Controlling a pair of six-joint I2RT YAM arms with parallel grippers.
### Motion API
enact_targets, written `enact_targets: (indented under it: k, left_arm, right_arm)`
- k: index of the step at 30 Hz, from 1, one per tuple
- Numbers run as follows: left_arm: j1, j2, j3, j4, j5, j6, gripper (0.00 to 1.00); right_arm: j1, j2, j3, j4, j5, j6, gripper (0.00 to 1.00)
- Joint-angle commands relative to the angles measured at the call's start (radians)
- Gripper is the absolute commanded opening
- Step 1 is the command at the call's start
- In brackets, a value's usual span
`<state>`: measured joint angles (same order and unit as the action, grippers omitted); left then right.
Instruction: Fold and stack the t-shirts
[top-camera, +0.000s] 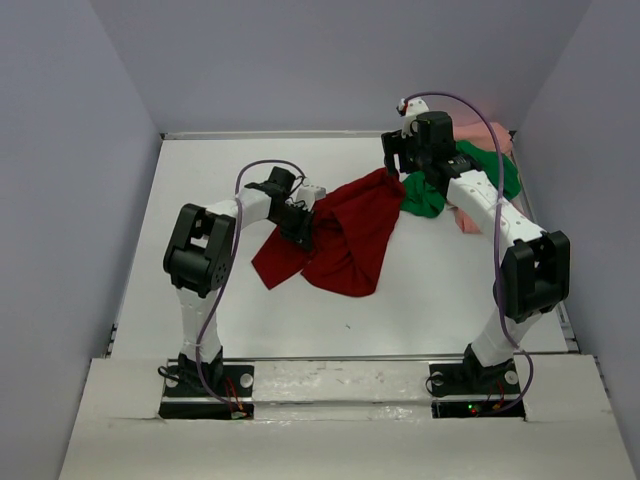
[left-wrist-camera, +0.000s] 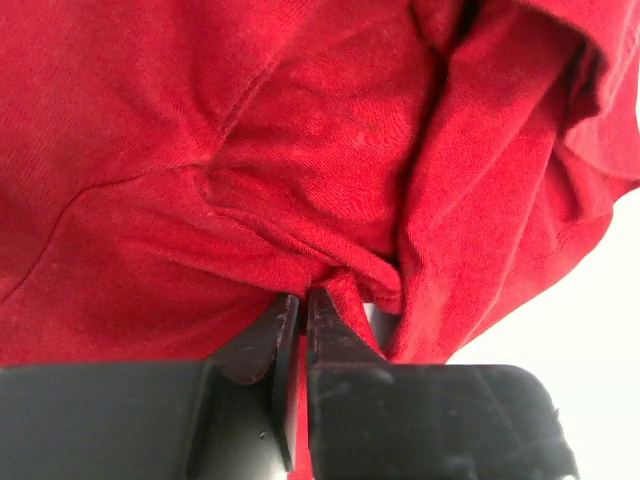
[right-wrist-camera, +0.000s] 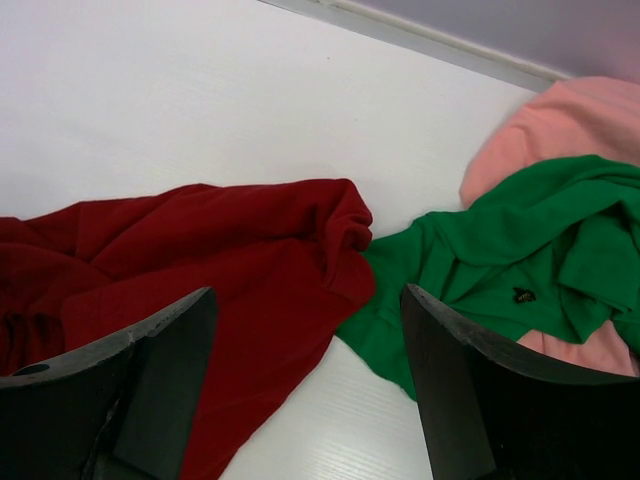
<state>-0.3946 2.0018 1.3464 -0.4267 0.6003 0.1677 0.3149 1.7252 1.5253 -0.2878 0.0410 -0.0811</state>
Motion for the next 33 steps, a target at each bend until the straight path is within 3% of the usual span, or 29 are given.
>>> enact_targets:
  k: [1,11,19,33]
  left_arm:
    - [0.003,-0.014,-0.004,-0.004,-0.059,-0.013,0.03]
    - [0.094,-0.165,0.013,0.034,-0.152,-0.025,0.0]
    - [0.166,-0.268,0.071,-0.001,-0.209,-0.002,0.0]
    - [0.204,-0.281,0.142,-0.001,-0.195,-0.022,0.0]
  right_arm:
    - [0.004,-0.016,0.039,0.009,-0.01,0.007,0.79]
    - [0.004,-0.024,-0.005,0.007,-0.107,0.023,0.79]
    - [0.004,0.066,0.03,-0.054,-0.171,0.041,0.79]
    - [0.004,0.155,0.038,-0.067,-0.191,0.058,0.77]
